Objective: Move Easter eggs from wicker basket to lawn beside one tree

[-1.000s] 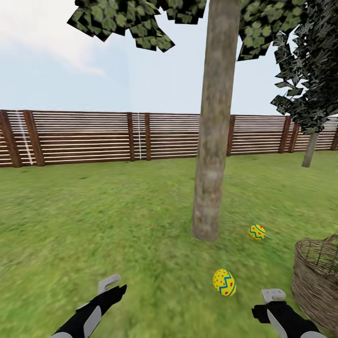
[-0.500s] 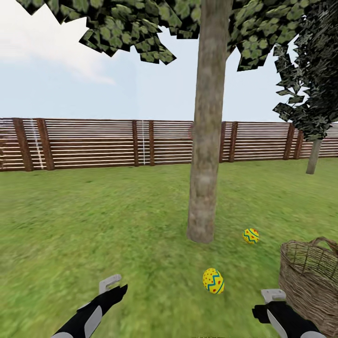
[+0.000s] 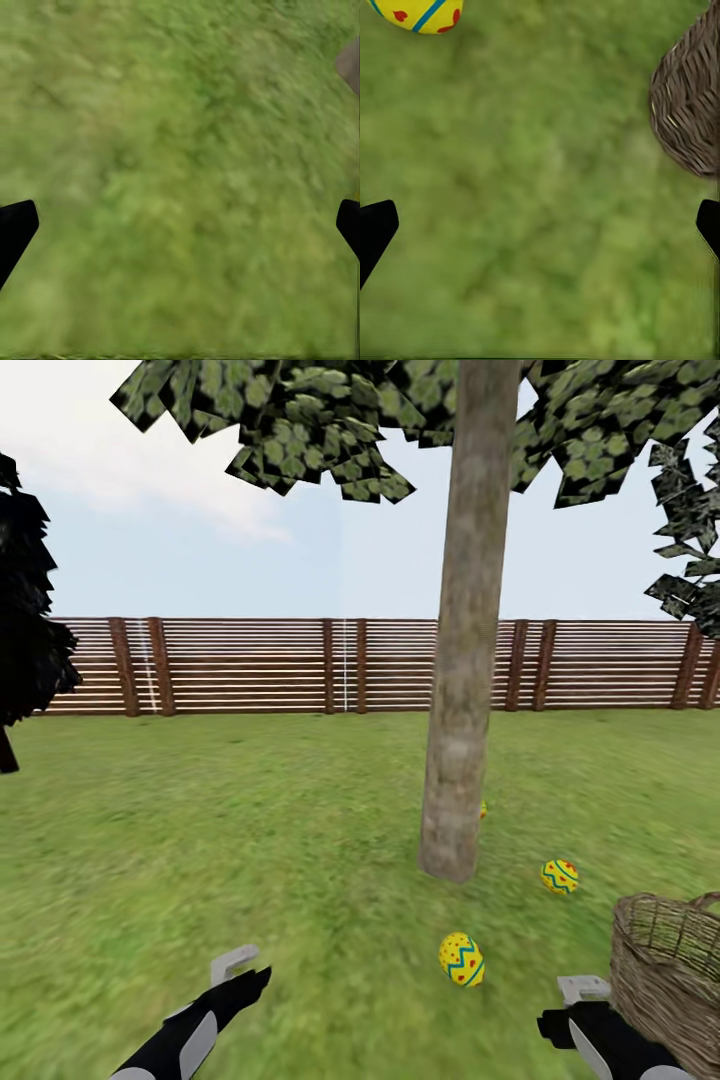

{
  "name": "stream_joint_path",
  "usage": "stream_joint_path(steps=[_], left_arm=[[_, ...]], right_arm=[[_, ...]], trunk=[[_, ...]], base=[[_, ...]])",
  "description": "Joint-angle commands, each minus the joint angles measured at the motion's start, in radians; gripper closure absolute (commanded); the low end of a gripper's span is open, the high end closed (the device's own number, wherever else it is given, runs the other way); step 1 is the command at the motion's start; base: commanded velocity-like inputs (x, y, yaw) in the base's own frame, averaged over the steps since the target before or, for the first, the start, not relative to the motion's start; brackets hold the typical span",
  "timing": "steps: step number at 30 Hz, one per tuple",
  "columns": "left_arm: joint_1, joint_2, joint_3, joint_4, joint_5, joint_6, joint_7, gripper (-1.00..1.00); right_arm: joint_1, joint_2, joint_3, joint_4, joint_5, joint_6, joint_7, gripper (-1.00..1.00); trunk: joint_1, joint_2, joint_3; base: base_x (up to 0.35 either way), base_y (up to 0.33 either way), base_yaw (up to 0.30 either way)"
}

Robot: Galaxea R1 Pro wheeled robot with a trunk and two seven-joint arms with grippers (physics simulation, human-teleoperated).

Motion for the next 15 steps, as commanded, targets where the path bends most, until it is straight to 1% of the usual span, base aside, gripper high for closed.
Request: stream_joint_path(steps=[1, 5, 15], left_arm=[[0.000, -0.001, 0.004, -0.001, 0.009, 0.004, -0.004, -1.00], [0.000, -0.001, 0.005, -0.001, 0.009, 0.004, -0.004, -1.00], [0.000, -0.002, 0.006, 0.001, 0.008, 0.004, -0.004, -1.00]], right_arm=[[0.000, -0.001, 0.008, -0.002, -0.007, 0.006, -0.005, -1.00], [0.000, -0.001, 0.008, -0.002, -0.007, 0.006, -0.005, -1.00], [0.000, -0.001, 0.008, -0.002, -0.006, 0.006, -0.005, -1.00]], trunk=[[-0.005, 0.007, 0.002], [-0.020, 0.035, 0.015], [-0.058, 0.105, 0.046]], base=[[-0.215, -0.259, 0.109], [-0.215, -0.259, 0.049], [-0.213, -0.259, 0.003]])
